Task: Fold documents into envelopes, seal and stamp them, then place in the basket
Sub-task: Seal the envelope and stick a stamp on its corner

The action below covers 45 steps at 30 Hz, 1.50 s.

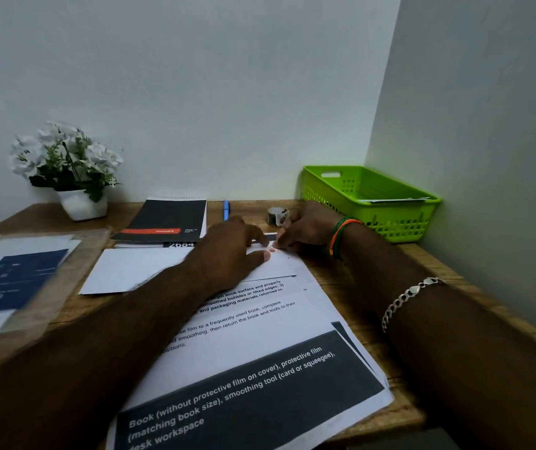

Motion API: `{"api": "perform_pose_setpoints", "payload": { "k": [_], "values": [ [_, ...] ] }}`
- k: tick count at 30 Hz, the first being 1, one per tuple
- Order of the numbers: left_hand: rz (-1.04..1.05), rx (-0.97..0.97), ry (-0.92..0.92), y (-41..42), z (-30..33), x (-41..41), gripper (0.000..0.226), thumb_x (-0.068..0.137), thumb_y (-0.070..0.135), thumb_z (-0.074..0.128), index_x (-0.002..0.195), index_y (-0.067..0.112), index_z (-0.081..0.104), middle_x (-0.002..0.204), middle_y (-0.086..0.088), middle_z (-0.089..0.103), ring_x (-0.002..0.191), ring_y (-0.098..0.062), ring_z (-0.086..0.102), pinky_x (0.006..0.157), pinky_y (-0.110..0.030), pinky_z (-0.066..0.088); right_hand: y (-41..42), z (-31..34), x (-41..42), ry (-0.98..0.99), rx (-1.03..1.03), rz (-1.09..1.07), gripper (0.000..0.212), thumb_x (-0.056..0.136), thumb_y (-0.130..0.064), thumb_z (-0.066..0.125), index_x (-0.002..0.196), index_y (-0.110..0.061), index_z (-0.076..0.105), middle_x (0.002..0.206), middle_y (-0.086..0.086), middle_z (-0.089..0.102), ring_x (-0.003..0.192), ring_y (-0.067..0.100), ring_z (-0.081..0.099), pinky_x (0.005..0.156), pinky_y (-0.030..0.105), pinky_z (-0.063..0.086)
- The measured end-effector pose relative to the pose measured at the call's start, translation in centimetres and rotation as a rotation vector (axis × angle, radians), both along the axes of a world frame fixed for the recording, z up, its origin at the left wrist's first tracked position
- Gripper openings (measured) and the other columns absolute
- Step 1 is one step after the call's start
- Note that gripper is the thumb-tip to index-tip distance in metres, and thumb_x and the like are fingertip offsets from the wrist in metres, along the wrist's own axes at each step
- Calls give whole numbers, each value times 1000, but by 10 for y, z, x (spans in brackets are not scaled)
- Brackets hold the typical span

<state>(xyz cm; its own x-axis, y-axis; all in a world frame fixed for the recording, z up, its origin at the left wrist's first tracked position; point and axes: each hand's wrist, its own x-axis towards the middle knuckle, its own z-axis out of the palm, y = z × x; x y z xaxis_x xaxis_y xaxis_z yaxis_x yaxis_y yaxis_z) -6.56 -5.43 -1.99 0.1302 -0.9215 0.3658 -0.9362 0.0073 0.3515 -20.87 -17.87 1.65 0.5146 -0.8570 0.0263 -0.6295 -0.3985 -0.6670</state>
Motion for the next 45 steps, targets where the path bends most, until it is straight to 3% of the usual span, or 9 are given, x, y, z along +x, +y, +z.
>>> {"api": "perform_pose_setpoints", "payload": {
  "k": [4,8,14,22,26,28,33,39,45],
  "values": [
    [5,10,-5,0,2,-1,26,93,46,69,114,32,73,113,1,59,109,-20,57,96,-37,48,0,0,0,-15,20,-14,28,66,-10,88,90,2,79,93,21,77,84,30,71,92,48,59],
    [-9,-47,5,1,2,-2,17,90,41,73,91,28,62,99,5,62,96,-17,58,82,-33,47,2,0,-1,-26,22,-17,31,66,-10,89,92,3,78,96,22,76,77,24,66,89,45,58],
    [-78,-18,-6,5,5,-2,18,94,35,70,111,37,70,107,5,59,97,-9,54,83,-25,40,3,0,-1,-54,48,-14,32,66,-5,88,93,7,77,96,25,75,79,26,67,92,50,58],
    [-27,37,3,4,11,-2,28,90,-1,52,90,22,69,98,3,64,97,-17,59,77,-25,40,5,2,-1,-22,28,-8,32,66,-10,89,92,4,77,98,21,76,82,28,71,90,45,59],
    [-23,-11,31,8,8,8,16,91,10,61,100,24,60,104,5,62,100,-17,57,80,-27,42,2,2,-5,-32,43,56,8,80,-4,78,75,-4,71,103,26,74,79,26,64,84,42,57],
    [23,-9,-32,8,5,14,24,92,25,66,113,28,55,118,4,59,113,-20,52,96,-36,43,1,3,-5,-28,27,67,11,89,-9,71,85,1,73,101,23,75,80,26,63,85,41,57],
    [107,30,-75,9,4,16,31,94,41,62,123,37,51,126,9,58,122,-19,52,107,-48,40,6,6,-1,69,-76,110,20,87,-31,77,82,-12,74,68,1,62,57,9,51,48,13,40],
    [59,-12,-28,9,1,18,35,93,35,65,126,33,53,127,5,57,122,-21,51,106,-45,43,9,3,0,47,-51,148,25,74,-21,88,88,-5,76,79,4,64,73,13,55,60,20,41],
    [45,-22,-11,4,-4,22,37,93,34,66,128,28,54,135,2,52,125,-22,48,107,-39,40,12,5,1,-55,-8,198,24,76,-2,84,87,-8,63,74,-7,53,63,0,49,50,4,38]
  ]
}}
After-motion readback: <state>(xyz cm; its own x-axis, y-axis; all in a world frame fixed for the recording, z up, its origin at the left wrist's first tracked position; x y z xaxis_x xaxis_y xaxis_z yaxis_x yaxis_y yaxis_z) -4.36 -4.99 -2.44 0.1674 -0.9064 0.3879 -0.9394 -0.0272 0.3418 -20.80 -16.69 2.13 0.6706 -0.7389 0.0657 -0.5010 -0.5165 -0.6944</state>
